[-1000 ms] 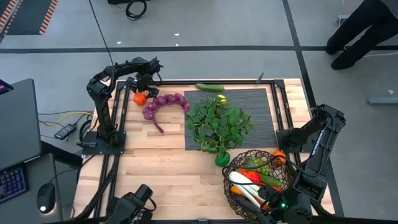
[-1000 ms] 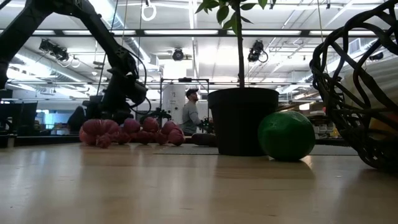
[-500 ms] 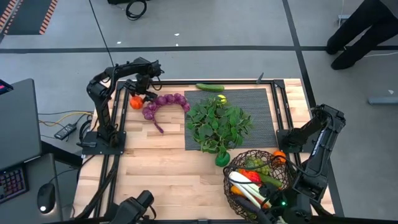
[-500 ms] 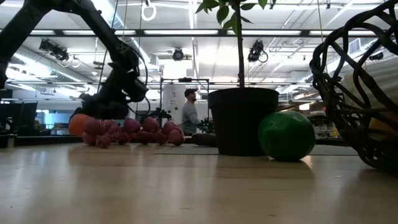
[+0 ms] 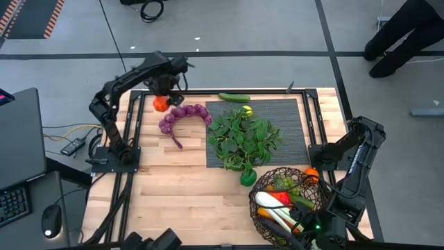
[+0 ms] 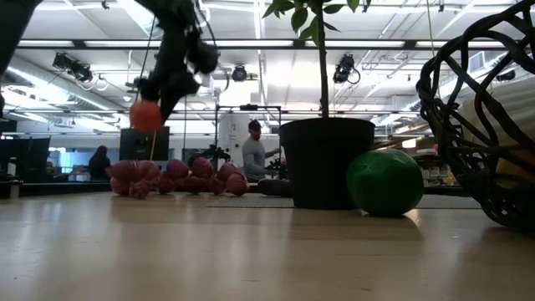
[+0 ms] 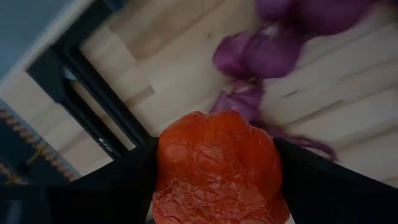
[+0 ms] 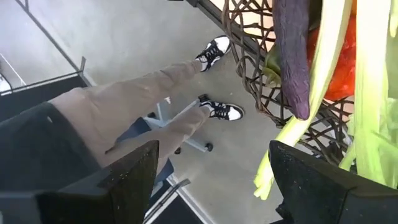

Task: Build produce basket
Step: Put the orange squash into the brown wire basket

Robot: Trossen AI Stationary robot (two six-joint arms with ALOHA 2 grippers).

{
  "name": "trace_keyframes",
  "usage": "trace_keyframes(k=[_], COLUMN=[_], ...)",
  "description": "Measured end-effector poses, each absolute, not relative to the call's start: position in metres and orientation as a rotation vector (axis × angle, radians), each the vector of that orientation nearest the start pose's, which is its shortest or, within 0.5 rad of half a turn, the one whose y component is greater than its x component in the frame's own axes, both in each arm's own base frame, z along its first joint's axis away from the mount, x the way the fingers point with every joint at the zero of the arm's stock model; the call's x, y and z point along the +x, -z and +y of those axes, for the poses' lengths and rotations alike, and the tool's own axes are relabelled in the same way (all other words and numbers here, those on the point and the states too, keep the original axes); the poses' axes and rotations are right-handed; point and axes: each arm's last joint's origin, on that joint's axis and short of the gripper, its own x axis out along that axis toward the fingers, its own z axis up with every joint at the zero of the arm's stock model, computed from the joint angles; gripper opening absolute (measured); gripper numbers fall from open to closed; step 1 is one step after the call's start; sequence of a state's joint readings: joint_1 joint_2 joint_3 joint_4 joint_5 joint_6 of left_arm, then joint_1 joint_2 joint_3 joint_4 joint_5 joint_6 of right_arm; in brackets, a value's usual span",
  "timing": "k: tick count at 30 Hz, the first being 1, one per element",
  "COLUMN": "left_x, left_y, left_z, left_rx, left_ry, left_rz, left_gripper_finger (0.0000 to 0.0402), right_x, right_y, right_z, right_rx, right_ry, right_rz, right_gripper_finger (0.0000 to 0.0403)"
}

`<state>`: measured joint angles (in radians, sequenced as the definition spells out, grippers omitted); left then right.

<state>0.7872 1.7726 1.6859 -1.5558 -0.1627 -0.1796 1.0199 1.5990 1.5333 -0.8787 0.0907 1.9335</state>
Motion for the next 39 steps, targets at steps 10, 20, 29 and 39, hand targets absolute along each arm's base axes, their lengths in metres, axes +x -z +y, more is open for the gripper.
trace_keyframes(k=[10,20,29,39], left_x=[0.227,0.241,0.266,0.270], left_y=[-0.431,-0.504,-0.537,-0.567], left_z=[0.169,0.078,0.000,-0.059], left_rx=[-0.716,-0.698,-0.796,-0.818], left_ry=[-0.804,-0.536,-0.260,-0.031], left_rz=[0.999,0.654,0.341,0.068], left_gripper_finger=[0.0292,0.0293,0.0293,0.0293], right_x=[0.155,0.149,0.148,0.159], right_y=[-0.363,-0.387,-0.400,-0.416], right_z=[0.268,0.251,0.242,0.244], right_rx=[1.139,0.985,0.881,0.747], right_ry=[0.086,-0.028,-0.073,-0.125], right_rz=[1.039,0.800,0.662,0.430], right_gripper_finger=[0.0309,0.0309,0.0309,0.0309])
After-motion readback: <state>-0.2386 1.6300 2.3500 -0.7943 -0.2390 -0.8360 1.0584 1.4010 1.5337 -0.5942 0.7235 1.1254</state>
